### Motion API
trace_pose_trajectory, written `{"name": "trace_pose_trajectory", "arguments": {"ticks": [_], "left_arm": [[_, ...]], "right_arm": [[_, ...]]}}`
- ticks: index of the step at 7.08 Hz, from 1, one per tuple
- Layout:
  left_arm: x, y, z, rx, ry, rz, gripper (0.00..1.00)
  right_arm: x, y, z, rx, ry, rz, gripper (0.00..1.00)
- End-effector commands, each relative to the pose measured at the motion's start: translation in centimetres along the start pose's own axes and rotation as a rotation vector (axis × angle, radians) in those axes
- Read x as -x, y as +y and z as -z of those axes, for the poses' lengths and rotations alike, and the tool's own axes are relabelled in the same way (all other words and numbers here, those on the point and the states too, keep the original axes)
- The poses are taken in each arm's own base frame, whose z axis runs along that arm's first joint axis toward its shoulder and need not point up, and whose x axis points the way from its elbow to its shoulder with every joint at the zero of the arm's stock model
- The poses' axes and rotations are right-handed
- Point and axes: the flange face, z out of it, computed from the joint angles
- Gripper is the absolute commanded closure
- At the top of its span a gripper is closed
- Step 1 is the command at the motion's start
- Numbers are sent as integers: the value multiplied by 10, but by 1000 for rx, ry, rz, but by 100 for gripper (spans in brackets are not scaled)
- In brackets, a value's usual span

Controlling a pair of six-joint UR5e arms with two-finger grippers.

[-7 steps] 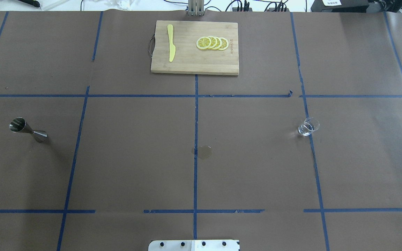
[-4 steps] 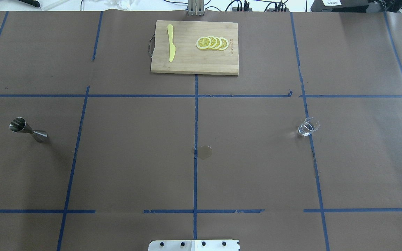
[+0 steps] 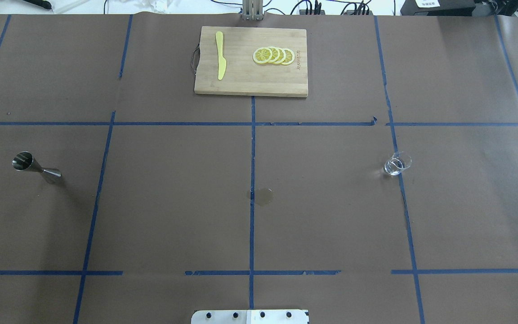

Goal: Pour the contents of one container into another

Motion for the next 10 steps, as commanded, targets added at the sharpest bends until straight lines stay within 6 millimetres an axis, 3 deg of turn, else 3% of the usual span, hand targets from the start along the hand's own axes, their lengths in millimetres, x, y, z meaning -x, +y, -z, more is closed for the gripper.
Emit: {"name": "trace_pose_trajectory", "arguments": {"ticks": [1,3,6,10], "left_arm": [[-11,-18,11,23,1,9,0],[-24,-20,24,78,13,59,0],[-10,-16,7,65,14,41,0],[-17,-25,13,35,28,14,0]], "right_arm": [[5,-4,4,-33,-6,0,0],[8,-3,0,-31,-42,6,0],[11,-3,2,-36,-50,16,0],[23,-9,-4,-51,-68,63,0]]}}
